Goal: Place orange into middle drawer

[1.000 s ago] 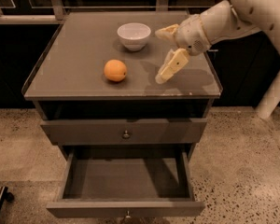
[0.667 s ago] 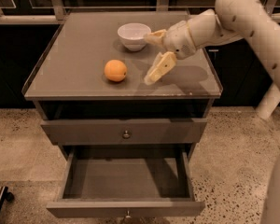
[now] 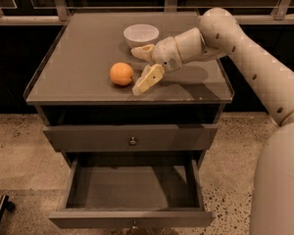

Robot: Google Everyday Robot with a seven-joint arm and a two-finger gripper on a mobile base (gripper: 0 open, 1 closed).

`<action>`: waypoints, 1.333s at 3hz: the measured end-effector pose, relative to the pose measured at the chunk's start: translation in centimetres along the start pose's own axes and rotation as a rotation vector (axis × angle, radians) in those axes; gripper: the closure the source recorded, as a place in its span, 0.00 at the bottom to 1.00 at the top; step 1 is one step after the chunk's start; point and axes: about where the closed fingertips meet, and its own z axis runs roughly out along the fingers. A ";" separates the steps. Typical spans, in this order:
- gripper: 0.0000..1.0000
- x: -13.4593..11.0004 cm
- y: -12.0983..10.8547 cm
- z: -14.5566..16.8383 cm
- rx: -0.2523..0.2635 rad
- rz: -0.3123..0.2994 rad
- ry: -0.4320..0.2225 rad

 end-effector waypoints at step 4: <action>0.64 -0.1 -0.6 2.1 -0.030 0.009 -0.024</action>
Offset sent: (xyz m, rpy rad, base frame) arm 0.0052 0.0153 -0.0062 0.0187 0.0177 0.0198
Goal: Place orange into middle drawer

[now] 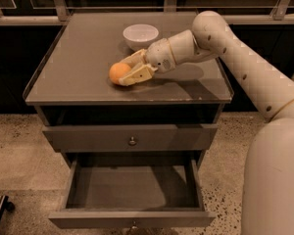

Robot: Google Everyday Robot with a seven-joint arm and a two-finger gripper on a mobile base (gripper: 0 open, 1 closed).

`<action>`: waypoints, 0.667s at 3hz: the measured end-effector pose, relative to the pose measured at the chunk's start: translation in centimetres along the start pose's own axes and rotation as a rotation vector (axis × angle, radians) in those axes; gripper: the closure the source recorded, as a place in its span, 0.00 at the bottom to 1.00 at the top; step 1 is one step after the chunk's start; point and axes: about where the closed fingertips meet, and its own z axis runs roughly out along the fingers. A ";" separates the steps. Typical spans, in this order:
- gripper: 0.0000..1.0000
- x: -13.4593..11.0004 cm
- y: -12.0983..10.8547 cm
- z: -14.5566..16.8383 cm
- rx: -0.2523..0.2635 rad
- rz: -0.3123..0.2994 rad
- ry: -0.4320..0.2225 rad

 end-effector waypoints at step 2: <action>1.00 0.0 0.0 0.0 0.000 0.000 0.000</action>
Offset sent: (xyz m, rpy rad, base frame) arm 0.0000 0.0000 0.0000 0.0000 0.0000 0.0000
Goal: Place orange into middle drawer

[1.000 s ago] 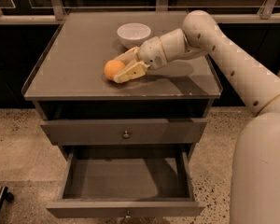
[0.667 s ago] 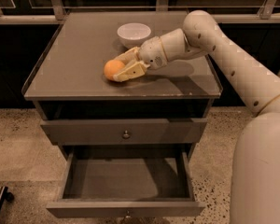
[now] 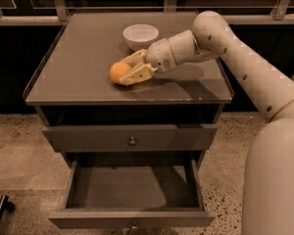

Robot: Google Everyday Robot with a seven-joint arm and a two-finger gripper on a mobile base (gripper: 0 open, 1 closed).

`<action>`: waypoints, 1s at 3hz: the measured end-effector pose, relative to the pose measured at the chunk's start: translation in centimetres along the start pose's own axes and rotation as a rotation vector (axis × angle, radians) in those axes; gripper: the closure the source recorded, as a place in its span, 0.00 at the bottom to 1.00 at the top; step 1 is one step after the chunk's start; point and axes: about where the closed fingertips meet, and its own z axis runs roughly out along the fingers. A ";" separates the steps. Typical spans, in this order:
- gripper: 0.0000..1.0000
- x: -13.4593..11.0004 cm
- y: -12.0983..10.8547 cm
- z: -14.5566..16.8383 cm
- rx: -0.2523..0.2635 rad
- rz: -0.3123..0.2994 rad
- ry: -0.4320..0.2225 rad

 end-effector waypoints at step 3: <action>1.00 -3.5 12.9 -5.6 0.115 -0.022 0.058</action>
Offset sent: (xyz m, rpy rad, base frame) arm -0.1557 -0.0564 0.0336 -0.1222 0.0000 -0.0757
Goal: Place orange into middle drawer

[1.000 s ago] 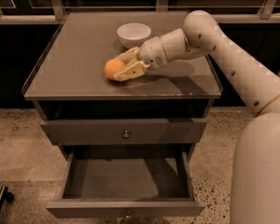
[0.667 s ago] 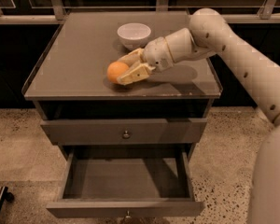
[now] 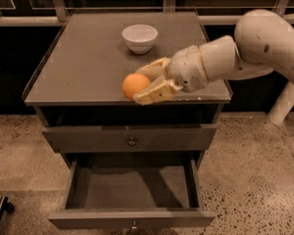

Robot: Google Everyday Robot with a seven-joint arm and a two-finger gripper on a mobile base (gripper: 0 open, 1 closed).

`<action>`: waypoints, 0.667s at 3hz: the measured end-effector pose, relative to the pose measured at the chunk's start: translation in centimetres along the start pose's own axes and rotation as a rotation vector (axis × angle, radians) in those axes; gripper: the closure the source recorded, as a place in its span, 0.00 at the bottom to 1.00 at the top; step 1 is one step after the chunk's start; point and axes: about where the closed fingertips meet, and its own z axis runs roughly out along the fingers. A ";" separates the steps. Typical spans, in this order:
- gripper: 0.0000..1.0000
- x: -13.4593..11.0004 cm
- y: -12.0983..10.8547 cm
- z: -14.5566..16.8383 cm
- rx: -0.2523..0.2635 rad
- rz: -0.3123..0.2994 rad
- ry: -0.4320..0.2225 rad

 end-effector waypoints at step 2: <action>1.00 4.5 6.0 -0.5 0.243 0.048 -0.081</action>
Offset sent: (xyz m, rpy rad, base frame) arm -0.0945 -0.0824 -0.1452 0.0989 -0.0291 -0.4891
